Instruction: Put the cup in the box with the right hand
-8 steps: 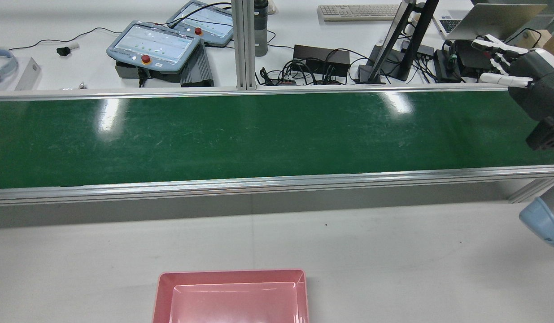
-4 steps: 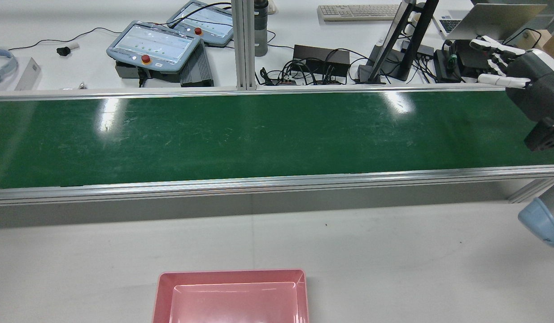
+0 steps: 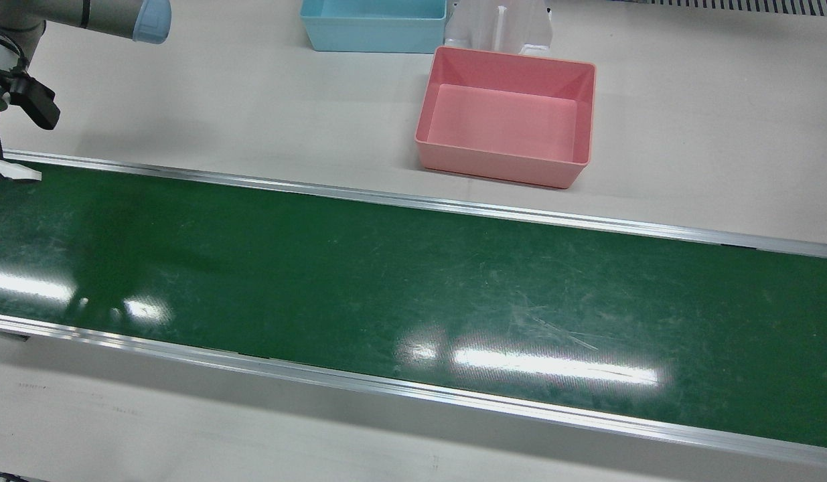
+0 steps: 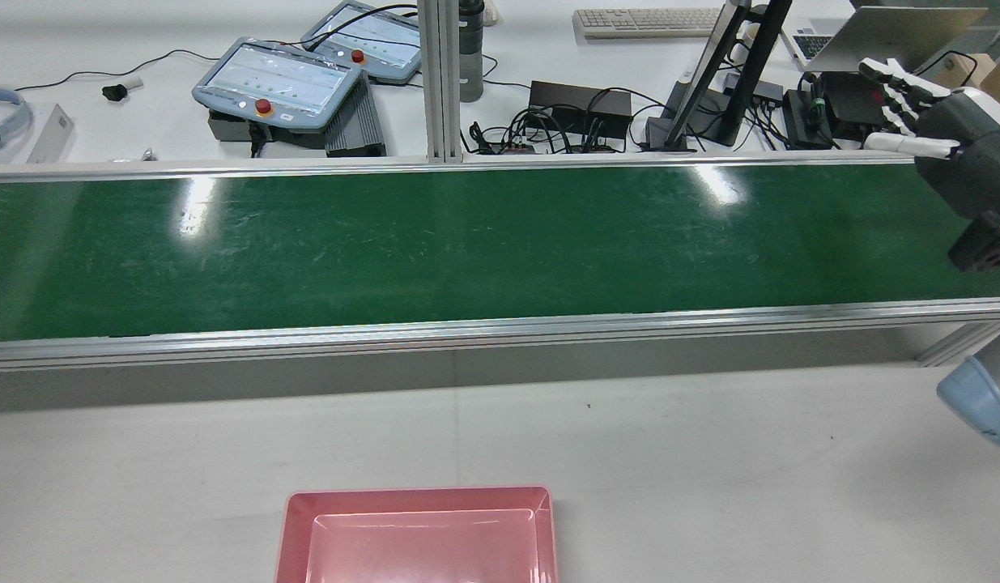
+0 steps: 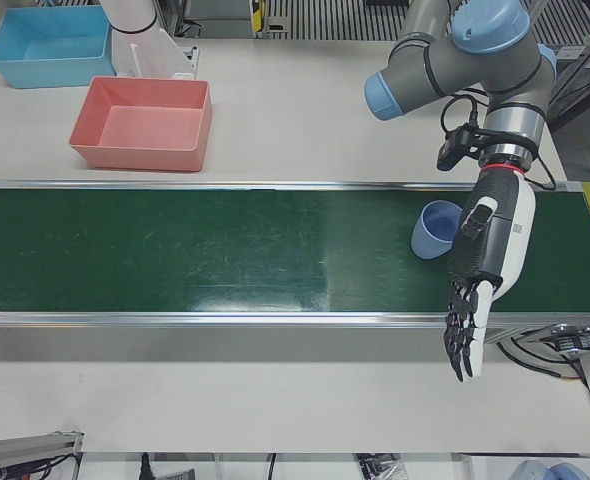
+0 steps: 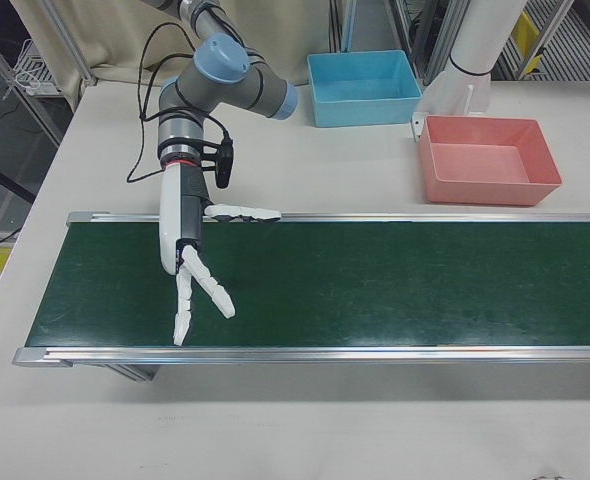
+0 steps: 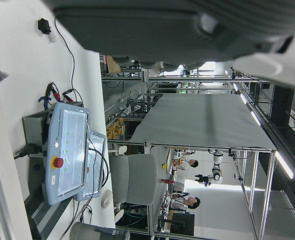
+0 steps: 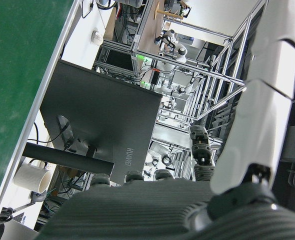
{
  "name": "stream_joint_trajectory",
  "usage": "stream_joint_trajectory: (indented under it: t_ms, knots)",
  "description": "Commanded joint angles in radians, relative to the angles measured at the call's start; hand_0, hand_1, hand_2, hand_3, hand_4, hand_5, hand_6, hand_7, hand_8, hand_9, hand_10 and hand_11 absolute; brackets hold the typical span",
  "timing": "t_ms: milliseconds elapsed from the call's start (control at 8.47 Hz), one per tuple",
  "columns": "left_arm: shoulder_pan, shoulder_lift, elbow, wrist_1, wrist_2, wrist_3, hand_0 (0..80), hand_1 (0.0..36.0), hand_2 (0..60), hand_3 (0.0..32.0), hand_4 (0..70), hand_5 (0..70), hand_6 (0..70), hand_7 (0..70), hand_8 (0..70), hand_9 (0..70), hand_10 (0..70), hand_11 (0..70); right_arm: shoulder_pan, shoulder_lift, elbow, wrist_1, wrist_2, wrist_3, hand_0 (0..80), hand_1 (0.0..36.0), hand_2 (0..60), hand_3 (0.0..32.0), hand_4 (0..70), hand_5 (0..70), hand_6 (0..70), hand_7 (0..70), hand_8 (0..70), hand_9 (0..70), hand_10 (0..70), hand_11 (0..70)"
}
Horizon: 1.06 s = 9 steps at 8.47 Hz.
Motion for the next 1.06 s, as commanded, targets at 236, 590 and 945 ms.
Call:
stream_joint_trajectory:
  t_ms: [236,590,945]
  knots:
    - [0.000,0.000,-0.001,-0.001,0.000,-0.001,0.0,0.0,0.0,0.0,0.0,0.0,0.0,0.0,0.0,0.0,0.0,0.0,-0.003,0.000,-0.003,0.002,-0.001,-0.001,50.0,20.2,4.4,0.0,0.0,5.0,0.0,0.0,0.0,0.0,0.0,0.0]
    - [0.000,0.000,-0.001,0.001,0.000,0.000,0.0,0.0,0.0,0.0,0.0,0.0,0.0,0.0,0.0,0.0,0.0,0.0,-0.008,0.000,-0.004,0.002,-0.001,-0.001,50.0,20.2,4.7,0.0,0.0,4.9,0.0,0.0,0.0,0.0,0.0,0.0]
    - [0.000,0.000,-0.001,0.001,0.000,0.000,0.0,0.0,0.0,0.0,0.0,0.0,0.0,0.0,0.0,0.0,0.0,0.0,-0.005,0.000,-0.004,0.000,-0.001,-0.001,49.8,20.2,5.3,0.0,0.0,4.9,0.2,0.0,0.0,0.0,0.0,0.0]
